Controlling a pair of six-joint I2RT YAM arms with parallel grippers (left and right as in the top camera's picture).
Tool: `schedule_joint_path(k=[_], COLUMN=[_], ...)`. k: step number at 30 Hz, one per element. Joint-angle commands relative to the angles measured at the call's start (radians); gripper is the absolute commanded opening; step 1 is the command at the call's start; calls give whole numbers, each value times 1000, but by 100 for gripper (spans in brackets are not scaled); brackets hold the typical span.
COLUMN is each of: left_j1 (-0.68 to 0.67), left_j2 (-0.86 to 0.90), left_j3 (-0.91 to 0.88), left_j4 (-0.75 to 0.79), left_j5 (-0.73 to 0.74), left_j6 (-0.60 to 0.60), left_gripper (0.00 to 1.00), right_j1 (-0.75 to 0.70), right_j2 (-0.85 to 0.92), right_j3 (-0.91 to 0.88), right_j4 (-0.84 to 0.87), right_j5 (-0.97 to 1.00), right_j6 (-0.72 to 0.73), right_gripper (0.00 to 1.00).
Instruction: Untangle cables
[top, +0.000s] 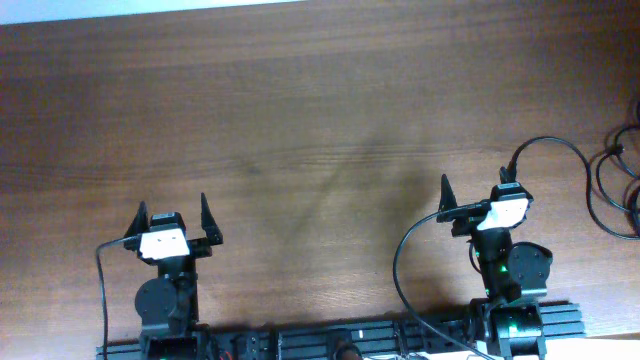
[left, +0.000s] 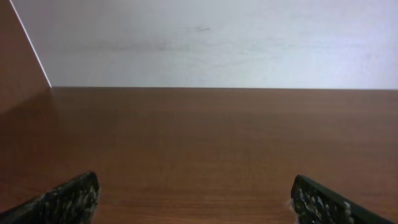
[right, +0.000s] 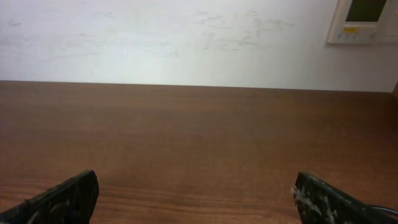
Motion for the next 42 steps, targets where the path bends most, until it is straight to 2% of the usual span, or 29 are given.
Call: schedule_joint_path(k=[1,5,42], left_j1=[5,5,5], left_j2=[-8,-8,-8], left_j3=[-2,-2,-2], left_j4=[-10,-16,-16], left_j5=[19,74,86], left_j6=[101,160,142], left_gripper=[99,99,99], right_j1=[5,5,5], right_j2=[-8,-8,-8], right_j3=[-6,-6,-6], right_j4=[-4,-4,-4], right_j5=[-13,-13,-13], right_j6=[0,0,0], right_gripper=[99,99,99])
